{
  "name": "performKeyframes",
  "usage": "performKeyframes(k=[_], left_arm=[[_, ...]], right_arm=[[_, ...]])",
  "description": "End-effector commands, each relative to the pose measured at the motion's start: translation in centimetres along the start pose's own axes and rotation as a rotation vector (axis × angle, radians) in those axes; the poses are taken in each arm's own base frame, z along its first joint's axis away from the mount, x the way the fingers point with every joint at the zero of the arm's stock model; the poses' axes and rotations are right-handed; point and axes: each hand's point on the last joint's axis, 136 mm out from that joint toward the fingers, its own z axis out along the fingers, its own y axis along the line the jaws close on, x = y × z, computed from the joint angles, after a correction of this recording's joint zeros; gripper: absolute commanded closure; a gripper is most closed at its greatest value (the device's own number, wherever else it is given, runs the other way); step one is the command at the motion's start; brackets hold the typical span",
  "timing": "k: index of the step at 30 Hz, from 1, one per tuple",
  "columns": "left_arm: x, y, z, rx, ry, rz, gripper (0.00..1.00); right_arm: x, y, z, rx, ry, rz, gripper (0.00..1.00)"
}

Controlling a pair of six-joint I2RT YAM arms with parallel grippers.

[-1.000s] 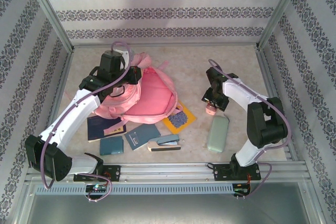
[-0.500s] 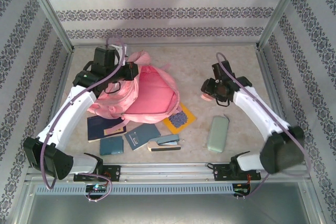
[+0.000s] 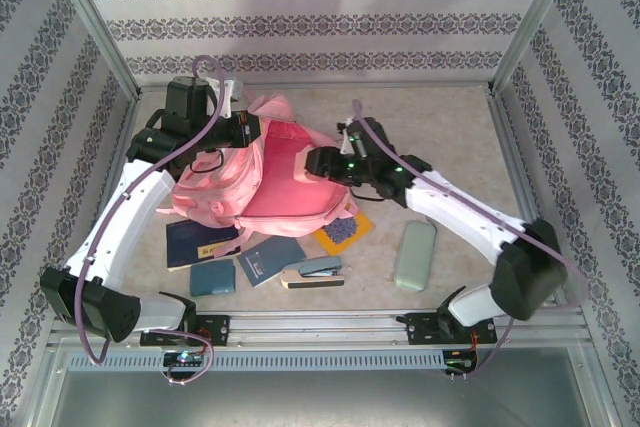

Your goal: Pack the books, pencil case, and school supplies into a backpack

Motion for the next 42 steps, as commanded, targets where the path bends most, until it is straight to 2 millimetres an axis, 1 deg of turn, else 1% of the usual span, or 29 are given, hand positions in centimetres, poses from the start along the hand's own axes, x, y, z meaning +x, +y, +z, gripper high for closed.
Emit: performKeyframes(k=[1,2,4,8,9,11,13,14,15,17,20,21,22,23,24,26,28,32,34,35,36,40,41,42], left_arm=[[-4.1,-2.9,-2.0,0.113,-0.146,0.018,1.0],[-4.2,-3.0,-2.0,0.118,-0.15,0.014,1.0],[-4.4,-3.2,-1.9,0.132,-0.154,0.007,1.0],[-4.9,-3.3,-1.9,0.139,-0.169,-0.006,1.0],[-5.1,-3.3,-1.9,0.141,-0.174,-0.01,1.0],[-5.7,-3.4,-2.0,0.149,-0.185,-0.017,1.0],[-6.3,-3.3,-1.9,0.152,-0.195,-0.026,1.0],[-6.6,-3.3,-2.0,0.155,-0.201,-0.029,1.0],[-6.9,-3.2,-1.9,0.155,-0.204,-0.03,1.0],[-7.3,-2.8,-1.9,0.151,-0.206,-0.036,1.0],[-7.7,-2.0,-1.9,0.141,-0.215,-0.051,1.0],[-7.8,-1.7,-1.8,0.139,-0.217,-0.055,1.0],[-7.8,-1.5,-1.8,0.136,-0.218,-0.06,1.0],[-7.8,-1.2,-1.7,0.131,-0.218,-0.064,1.0],[-7.7,-1.0,-1.7,0.128,-0.216,-0.067,1.0],[-7.6,-0.7,-1.7,0.125,-0.218,-0.064,1.0],[-7.3,-0.6,-1.6,0.125,-0.212,-0.062,1.0],[-6.7,-0.5,-1.8,0.131,-0.209,-0.069,1.0],[-6.3,-0.6,-1.8,0.141,-0.204,-0.078,1.0],[-6.1,-0.7,-1.9,0.147,-0.204,-0.076,1.0],[-5.9,-0.8,-2.0,0.152,-0.203,-0.074,1.0],[-5.1,-0.8,-2.3,0.158,-0.212,-0.069,1.0],[-5.0,-0.7,-2.2,0.158,-0.212,-0.071,1.0],[-5.0,-0.7,-2.3,0.157,-0.214,-0.065,1.0]], right_arm=[[-2.1,5.4,2.1,-0.163,-0.043,0.019,0.75],[-2.0,5.9,3.2,-0.174,-0.034,0.025,0.75],[-2.2,7.4,5.7,-0.213,-0.024,0.045,0.74],[-2.3,9.0,11.0,-0.227,0.011,0.093,0.7],[-2.2,9.2,12.5,-0.229,0.022,0.109,0.63],[-2.0,9.8,14.9,-0.236,0.031,0.125,0.43],[-1.9,10.3,17.0,-0.24,0.035,0.129,0.14],[-2.0,10.3,17.7,-0.24,0.033,0.126,0.04],[-2.1,10.6,18.0,-0.242,0.025,0.12,0.02],[-2.4,11.1,17.9,-0.255,0.0,0.093,0.02],[-2.8,11.5,16.4,-0.257,-0.026,0.012,0.02],[-3.0,11.6,15.5,-0.253,-0.031,-0.026,0.02],[-3.2,11.9,14.3,-0.249,-0.045,-0.076,0.02],[-3.3,11.8,13.3,-0.235,-0.058,-0.122,0.02],[-3.3,11.8,11.7,-0.215,-0.08,-0.18,0.02],[-3.5,10.8,8.9,-0.156,-0.123,-0.272,0.02],[-3.2,9.9,5.7,-0.124,-0.148,-0.373,0.02],[-1.5,7.3,0.5,-0.056,-0.145,-0.544,0.02],[0.0,5.7,-1.8,-0.011,-0.119,-0.652,0.05],[0.8,5.0,-2.7,-0.002,-0.105,-0.695,0.06],[1.4,4.0,-3.6,0.029,-0.094,-0.729,0.06],[3.4,-0.8,-6.5,0.175,-0.041,-0.789,0.05],[3.8,-1.7,-6.8,0.19,-0.033,-0.787,0.05],[4.2,-2.1,-7.2,0.191,-0.028,-0.79,0.06]])
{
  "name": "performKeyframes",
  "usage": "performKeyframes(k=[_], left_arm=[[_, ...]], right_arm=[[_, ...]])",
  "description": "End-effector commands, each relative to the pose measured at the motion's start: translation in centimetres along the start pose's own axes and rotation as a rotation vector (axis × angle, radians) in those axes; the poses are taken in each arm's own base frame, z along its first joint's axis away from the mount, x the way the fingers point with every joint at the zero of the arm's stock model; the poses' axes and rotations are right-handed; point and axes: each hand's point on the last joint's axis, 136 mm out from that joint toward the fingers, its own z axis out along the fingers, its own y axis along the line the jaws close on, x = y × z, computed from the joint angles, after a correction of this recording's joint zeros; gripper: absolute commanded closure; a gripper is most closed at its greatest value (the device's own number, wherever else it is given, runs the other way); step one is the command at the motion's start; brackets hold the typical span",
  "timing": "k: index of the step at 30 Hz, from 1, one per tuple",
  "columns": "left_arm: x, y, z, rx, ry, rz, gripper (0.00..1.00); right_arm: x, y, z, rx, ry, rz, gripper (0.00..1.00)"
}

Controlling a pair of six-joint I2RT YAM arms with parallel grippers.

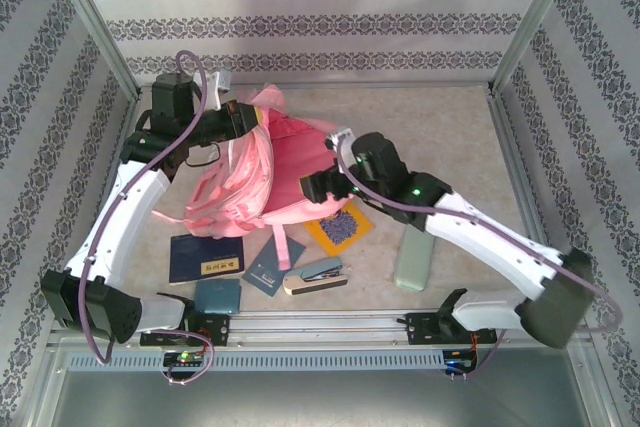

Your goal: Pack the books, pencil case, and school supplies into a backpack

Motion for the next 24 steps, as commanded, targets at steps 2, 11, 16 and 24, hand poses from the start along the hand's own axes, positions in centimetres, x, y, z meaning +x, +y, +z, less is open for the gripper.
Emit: performKeyframes(k=[2,11,16,24], left_arm=[[-3.2,-0.8,-1.3,0.008,-0.143,0.087,1.0],[-2.0,0.8,0.3,0.003,-0.107,0.064,1.0],[-1.2,1.4,0.8,0.008,-0.099,0.056,1.0],[-0.9,1.6,0.6,0.0,-0.102,0.068,1.0]], right_arm=[[5.7,-1.3,-1.0,0.034,0.149,-0.128,0.08],[15.9,5.7,-3.9,-0.326,0.351,-0.811,0.14],[22.2,5.3,-2.9,-0.396,0.585,-0.991,0.18],[25.8,5.0,-0.6,-0.416,0.688,-0.936,0.35]])
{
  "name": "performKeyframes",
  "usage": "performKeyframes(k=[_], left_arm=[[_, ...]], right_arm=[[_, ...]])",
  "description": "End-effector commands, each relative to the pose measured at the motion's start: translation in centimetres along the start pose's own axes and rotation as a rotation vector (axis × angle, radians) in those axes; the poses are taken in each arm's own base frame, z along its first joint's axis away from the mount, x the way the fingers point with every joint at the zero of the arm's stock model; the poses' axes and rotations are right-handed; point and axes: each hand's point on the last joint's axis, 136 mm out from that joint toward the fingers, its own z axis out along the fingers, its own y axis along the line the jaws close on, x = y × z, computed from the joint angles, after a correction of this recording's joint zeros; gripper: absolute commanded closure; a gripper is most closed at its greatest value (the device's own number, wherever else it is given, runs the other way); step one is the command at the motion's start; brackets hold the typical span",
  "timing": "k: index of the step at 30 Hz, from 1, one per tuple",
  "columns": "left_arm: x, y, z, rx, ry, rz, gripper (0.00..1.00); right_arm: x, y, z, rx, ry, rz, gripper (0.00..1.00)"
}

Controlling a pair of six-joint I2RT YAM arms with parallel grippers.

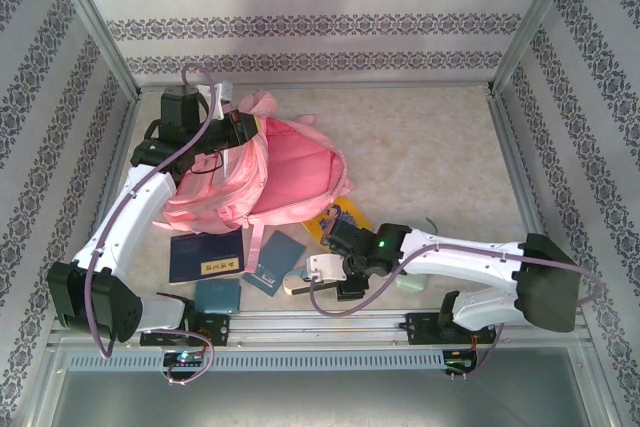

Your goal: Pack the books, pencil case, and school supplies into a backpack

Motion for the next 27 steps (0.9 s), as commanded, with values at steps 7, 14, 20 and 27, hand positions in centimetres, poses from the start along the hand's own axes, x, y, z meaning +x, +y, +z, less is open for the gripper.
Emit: performKeyframes(k=[7,14,20,27], left_arm=[[-2.3,-1.7,-1.0,0.056,-0.099,0.069,1.0],[-2.3,-1.7,-1.1,0.052,-0.097,0.07,1.0],[-2.5,-1.8,-1.1,0.053,-0.093,0.072,1.0],[-2.9,-2.7,-1.5,0.073,-0.086,0.106,1.0]], right_arm=[[-0.4,0.7,2.5,-0.077,0.03,-0.002,0.46],[-0.5,1.5,4.1,-0.117,0.051,0.0,0.67],[-0.3,1.5,3.7,-0.1,0.067,-0.001,0.9],[-2.4,-0.4,-1.5,0.043,-0.059,0.005,0.97]])
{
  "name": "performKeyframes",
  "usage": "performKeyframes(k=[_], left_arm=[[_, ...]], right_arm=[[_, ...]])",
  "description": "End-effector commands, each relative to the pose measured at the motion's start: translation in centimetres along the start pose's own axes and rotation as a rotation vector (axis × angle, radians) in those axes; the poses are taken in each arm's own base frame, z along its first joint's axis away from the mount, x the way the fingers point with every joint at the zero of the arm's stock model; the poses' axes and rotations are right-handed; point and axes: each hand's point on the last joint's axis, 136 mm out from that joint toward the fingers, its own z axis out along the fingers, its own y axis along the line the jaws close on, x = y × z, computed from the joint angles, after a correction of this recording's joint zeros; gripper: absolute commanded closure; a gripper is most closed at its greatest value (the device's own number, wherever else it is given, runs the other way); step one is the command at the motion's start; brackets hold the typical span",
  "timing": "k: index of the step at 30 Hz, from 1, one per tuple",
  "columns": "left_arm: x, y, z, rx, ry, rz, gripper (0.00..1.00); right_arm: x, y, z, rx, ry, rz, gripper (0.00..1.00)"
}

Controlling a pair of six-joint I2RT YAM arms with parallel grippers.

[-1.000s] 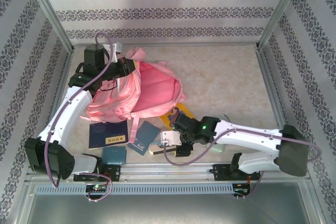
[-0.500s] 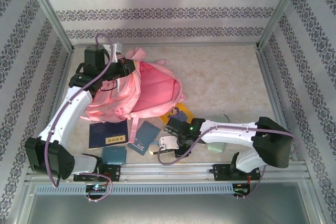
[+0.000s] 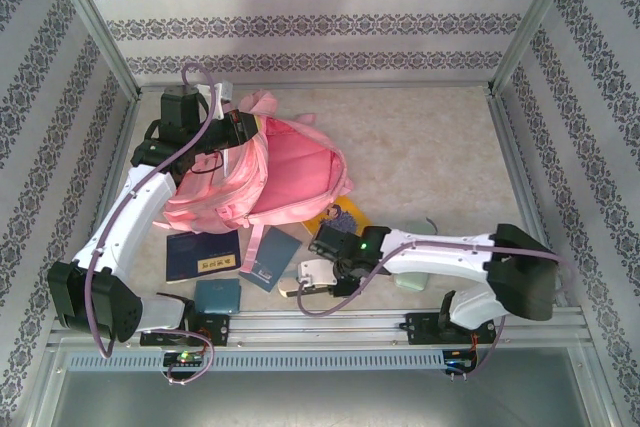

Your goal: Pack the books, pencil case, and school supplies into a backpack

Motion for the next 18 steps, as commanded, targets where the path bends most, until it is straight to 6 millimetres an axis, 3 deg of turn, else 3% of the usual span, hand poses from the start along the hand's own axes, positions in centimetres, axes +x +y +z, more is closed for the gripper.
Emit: performKeyframes(k=[1,7,10,13,18], left_arm=[[-2.7,-2.9,-1.6,0.077,-0.074,0.109,1.0],[-2.6,-4.0,-1.9,0.112,-0.048,0.155,1.0],[-2.6,-4.5,-2.2,0.124,-0.045,0.169,1.0],[-2.7,-5.1,-2.5,0.148,-0.041,0.178,1.0],[-2.7,-6.3,-2.8,0.201,-0.03,0.197,1.0]], right_arm=[[-1.6,-1.3,-4.3,0.109,-0.101,0.008,0.97],[-2.9,-5.3,-11.3,0.297,-0.21,0.054,1.0],[-3.5,-8.2,-13.7,0.402,-0.231,0.075,1.0],[-3.9,-11.5,-14.6,0.491,-0.188,0.091,1.0],[-5.0,-17.3,-13.7,0.561,-0.07,0.132,1.0]])
